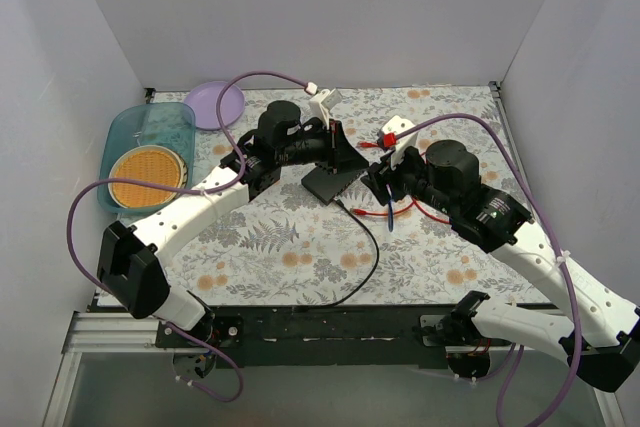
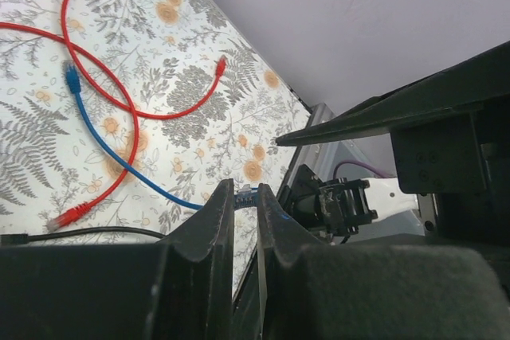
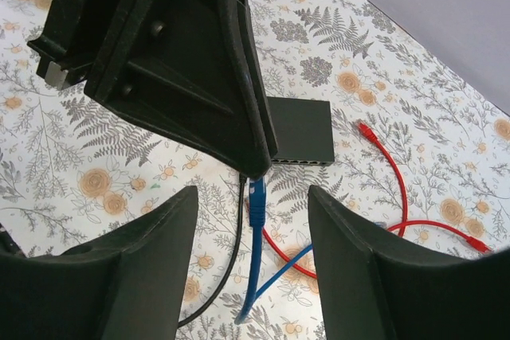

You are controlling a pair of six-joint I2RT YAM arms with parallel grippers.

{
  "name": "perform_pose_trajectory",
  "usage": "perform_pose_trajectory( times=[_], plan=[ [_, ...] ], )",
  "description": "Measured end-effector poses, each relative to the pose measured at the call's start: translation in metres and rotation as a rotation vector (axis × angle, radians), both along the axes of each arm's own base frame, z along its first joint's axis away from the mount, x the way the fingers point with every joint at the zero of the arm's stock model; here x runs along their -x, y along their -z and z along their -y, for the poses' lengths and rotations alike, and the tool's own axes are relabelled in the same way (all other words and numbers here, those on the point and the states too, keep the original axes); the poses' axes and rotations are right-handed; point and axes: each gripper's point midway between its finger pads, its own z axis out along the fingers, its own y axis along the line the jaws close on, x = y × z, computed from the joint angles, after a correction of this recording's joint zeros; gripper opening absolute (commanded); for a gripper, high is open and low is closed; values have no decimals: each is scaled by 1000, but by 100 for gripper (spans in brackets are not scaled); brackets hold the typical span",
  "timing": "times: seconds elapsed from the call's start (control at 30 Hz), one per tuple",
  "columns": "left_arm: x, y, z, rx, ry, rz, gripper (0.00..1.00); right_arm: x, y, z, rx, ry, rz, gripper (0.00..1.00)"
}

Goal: Insert the plug into the switch port

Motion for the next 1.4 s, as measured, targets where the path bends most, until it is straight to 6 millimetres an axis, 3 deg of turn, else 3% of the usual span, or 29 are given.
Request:
perform_pose_trajectory(
  times=[0.4, 0.63, 0.77, 0.93, 1.17, 1.27, 1.3, 1.4],
  plan=[
    [-14, 9, -32, -74, -185, 105, 0, 4, -1, -4, -10, -31, -7, 84],
    [-4, -9, -42, -63, -159, 214, 0, 12, -1, -11, -40, -104, -38, 84],
    [10, -6, -41, -53, -81, 267, 0, 15, -4, -11, -75, -158, -60, 83],
    [31, -2, -44, -27, 16, 345, 0, 15, -19, -5, -162, -234, -72, 79],
    [51, -25, -43, 73, 106, 467, 0, 38, -25, -19, -225, -425, -129, 73],
    [55, -33, -41, 104, 131, 492, 0, 48, -27, -24, -243, -493, -148, 65],
    [57, -35, -41, 115, 140, 498, 0, 51, -27, -24, -248, -508, -154, 57],
    [61, -41, -40, 141, 163, 511, 0, 56, -29, -26, -259, -533, -163, 51]
  ],
)
